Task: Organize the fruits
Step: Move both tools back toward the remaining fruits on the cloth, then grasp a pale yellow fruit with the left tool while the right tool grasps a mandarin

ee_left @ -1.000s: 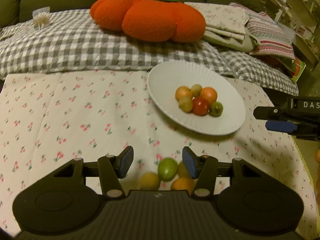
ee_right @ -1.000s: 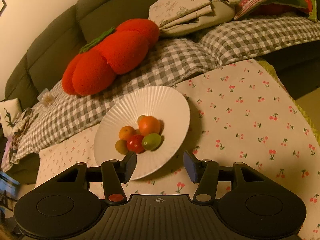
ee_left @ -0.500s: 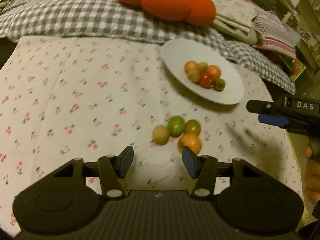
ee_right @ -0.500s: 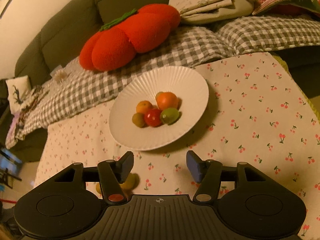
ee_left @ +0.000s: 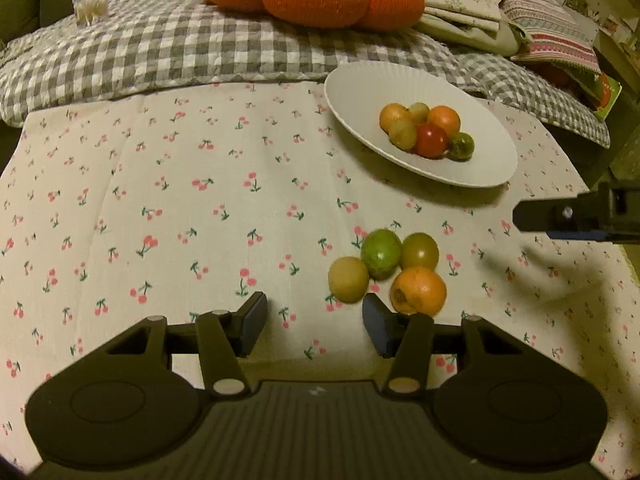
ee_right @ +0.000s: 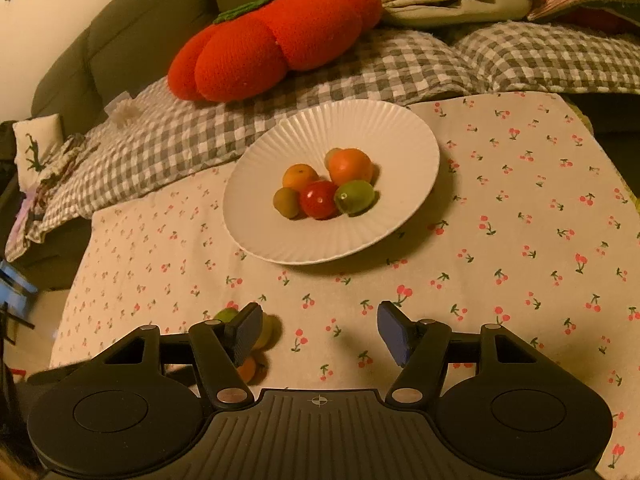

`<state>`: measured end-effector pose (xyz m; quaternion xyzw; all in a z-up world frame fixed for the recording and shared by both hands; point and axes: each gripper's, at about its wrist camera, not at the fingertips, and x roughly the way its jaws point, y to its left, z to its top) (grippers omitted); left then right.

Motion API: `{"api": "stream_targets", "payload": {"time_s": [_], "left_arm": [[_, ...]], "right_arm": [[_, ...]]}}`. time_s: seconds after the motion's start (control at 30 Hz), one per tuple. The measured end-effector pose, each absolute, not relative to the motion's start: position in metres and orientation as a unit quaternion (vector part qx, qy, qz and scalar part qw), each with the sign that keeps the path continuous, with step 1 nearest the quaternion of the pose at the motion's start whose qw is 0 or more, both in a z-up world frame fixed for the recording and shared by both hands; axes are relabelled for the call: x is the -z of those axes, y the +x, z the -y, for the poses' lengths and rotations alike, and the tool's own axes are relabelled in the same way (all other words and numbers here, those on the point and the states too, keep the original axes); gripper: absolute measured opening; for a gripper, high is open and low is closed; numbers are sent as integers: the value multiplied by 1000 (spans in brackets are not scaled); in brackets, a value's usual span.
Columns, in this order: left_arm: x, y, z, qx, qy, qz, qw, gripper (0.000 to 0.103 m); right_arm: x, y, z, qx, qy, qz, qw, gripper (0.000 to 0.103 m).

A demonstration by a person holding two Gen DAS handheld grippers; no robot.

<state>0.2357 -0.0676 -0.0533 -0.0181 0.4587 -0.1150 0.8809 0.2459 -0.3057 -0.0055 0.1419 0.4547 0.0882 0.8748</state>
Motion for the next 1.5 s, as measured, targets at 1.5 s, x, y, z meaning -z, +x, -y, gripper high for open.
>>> {"api": "stream_targets", "payload": {"time_s": [1.5], "left_arm": [[35, 235, 31, 54, -132, -453, 880, 23]], "right_arm": [[42, 242, 235, -202, 87, -484, 847, 58]]}}
